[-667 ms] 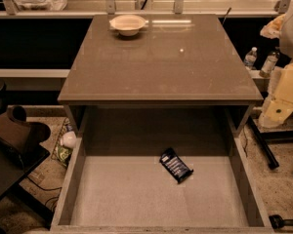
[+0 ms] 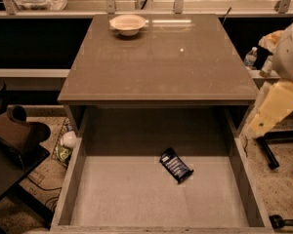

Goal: Pick rxbar blueberry from top drawer and place on counter

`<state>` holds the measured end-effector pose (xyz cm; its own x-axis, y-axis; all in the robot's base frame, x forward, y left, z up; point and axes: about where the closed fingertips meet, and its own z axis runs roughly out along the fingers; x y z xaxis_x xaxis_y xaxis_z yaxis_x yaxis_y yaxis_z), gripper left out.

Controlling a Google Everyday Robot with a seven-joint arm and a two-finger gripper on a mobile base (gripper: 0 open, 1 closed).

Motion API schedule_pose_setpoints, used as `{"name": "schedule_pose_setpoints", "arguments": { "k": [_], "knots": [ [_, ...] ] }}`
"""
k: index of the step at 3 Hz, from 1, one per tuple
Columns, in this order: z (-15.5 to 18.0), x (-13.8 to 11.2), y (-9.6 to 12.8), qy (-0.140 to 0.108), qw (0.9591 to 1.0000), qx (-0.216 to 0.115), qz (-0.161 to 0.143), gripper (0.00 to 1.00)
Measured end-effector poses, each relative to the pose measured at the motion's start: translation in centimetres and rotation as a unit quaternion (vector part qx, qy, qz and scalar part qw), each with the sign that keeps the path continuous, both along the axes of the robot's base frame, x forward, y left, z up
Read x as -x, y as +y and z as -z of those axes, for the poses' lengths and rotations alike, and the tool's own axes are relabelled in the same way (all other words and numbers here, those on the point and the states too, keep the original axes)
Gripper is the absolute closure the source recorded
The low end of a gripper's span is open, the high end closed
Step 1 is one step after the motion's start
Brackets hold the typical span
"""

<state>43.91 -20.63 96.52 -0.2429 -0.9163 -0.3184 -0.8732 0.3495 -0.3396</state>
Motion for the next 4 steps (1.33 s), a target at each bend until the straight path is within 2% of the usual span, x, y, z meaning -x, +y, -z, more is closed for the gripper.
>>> {"name": "schedule_pose_setpoints", "arguments": {
  "k": [1, 2, 3, 4],
  "knots": [
    [3.3, 3.5, 1.5, -0.02, 0.9983, -0.054, 0.007, 0.0],
    [8.8, 5.9, 3.3, -0.032, 0.9939, -0.106, 0.002, 0.0],
    [12.8, 7.3, 4.0, -0.043, 0.9898, -0.135, 0.008, 0.0],
    [13.0, 7.2, 4.2, -0.041, 0.9895, -0.138, 0.007, 0.0]
  ]
}}
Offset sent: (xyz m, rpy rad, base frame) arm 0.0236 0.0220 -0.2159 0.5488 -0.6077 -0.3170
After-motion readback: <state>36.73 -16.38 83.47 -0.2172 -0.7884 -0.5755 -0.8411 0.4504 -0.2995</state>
